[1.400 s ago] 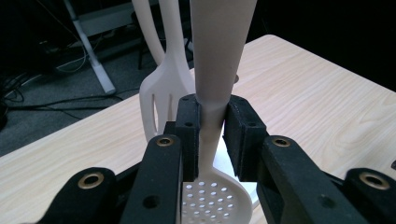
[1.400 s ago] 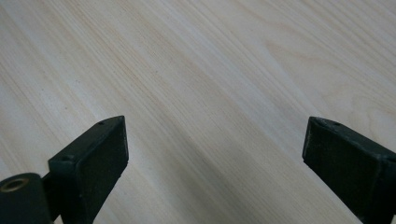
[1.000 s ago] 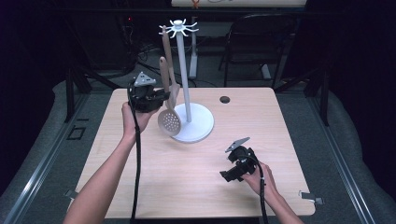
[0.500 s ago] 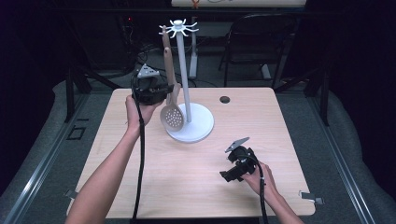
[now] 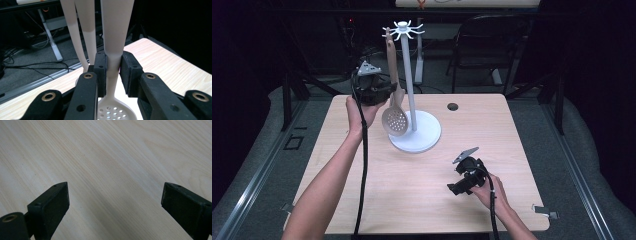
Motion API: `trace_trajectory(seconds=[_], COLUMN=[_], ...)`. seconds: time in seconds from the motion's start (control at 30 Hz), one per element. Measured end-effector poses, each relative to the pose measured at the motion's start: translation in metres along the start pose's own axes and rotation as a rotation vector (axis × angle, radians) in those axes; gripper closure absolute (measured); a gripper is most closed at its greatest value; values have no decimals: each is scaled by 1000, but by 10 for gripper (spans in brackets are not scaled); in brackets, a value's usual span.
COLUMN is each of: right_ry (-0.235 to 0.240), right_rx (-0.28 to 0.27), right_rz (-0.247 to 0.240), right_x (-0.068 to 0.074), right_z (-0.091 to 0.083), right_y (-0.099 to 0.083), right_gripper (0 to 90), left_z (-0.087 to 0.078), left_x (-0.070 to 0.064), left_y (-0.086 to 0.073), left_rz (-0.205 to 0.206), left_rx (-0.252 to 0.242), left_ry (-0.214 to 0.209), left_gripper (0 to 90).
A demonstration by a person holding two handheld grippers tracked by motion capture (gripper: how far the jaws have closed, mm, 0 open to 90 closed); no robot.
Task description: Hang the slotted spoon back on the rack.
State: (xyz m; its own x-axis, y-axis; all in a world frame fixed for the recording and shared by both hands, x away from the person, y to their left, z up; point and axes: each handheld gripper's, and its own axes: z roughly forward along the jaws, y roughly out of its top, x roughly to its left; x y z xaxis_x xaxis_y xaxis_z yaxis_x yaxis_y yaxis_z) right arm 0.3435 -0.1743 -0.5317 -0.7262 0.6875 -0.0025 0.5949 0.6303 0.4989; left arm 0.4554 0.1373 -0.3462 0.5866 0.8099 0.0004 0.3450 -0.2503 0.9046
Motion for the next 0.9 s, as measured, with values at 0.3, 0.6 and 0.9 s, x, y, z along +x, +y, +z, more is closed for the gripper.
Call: trace_trajectory(seconds=[0.3,0.6,0.9], right_ry=[0,-2,1], right_rx=[7,6,14], right_rz=[-4,-9,-10], right_x=[0,0,0], right_z=[1,1,2], right_y=[0,0,0], right_gripper=[76,76,77], left_z=[1,0,6], left_x=[-1,-6,-9], left_y=[7,10,17], left_rz=[-16,9,21], left_rx=[-33,-25,12], left_ry=[4,-3,9], left_gripper=[759,759,757])
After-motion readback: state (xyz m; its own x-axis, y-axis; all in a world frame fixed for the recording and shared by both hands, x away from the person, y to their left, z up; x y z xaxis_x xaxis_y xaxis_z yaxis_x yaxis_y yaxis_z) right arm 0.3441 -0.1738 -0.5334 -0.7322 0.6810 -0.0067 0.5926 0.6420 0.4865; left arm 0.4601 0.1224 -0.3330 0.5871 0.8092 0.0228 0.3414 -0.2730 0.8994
